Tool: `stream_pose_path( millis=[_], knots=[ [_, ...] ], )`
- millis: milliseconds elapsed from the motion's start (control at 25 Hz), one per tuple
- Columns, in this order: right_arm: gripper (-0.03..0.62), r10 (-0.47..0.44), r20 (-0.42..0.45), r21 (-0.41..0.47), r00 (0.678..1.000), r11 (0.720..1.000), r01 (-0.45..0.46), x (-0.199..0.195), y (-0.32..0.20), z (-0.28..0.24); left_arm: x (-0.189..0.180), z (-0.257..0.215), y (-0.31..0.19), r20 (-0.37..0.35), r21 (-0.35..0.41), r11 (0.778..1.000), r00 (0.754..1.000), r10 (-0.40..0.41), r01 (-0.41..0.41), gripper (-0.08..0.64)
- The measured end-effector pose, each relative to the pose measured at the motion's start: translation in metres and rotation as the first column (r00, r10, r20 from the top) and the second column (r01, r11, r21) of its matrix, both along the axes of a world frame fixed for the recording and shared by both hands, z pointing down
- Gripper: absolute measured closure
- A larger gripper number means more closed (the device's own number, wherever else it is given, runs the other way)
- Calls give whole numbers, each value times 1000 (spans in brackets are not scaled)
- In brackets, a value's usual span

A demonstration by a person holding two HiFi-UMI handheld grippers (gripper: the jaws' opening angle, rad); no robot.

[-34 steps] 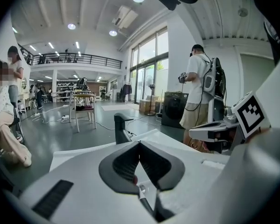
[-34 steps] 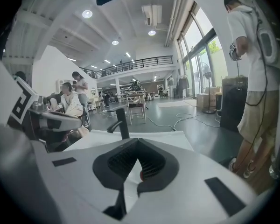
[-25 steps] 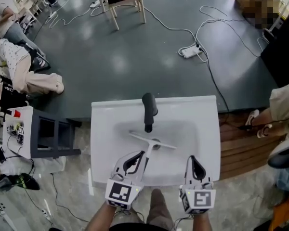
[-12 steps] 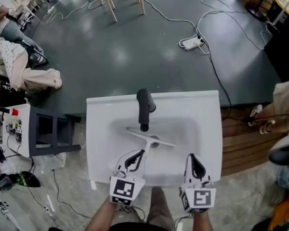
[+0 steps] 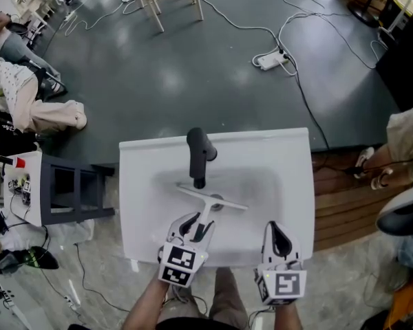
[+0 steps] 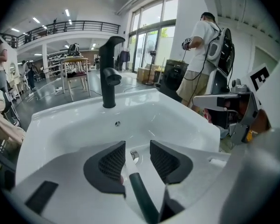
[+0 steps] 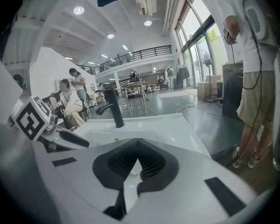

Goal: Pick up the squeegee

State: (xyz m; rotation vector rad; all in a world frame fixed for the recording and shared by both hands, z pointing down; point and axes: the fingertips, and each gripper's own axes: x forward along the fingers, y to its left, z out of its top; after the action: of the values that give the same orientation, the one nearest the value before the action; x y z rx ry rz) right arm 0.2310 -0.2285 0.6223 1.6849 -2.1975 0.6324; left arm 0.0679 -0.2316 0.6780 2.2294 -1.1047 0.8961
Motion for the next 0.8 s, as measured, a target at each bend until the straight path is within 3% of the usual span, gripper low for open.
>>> stream_pose_path(
  millis=[200,800],
  knots=[
    [595,1,17,-8,1000,1000,-1,-2,-2,0,-2,18,3,46,-59,998,999,-16,19,370],
    [594,-18,29,-28,999,999,19,4,-2,17,-8,62,13,140,-229,971,990,-31,62,376]
  ],
)
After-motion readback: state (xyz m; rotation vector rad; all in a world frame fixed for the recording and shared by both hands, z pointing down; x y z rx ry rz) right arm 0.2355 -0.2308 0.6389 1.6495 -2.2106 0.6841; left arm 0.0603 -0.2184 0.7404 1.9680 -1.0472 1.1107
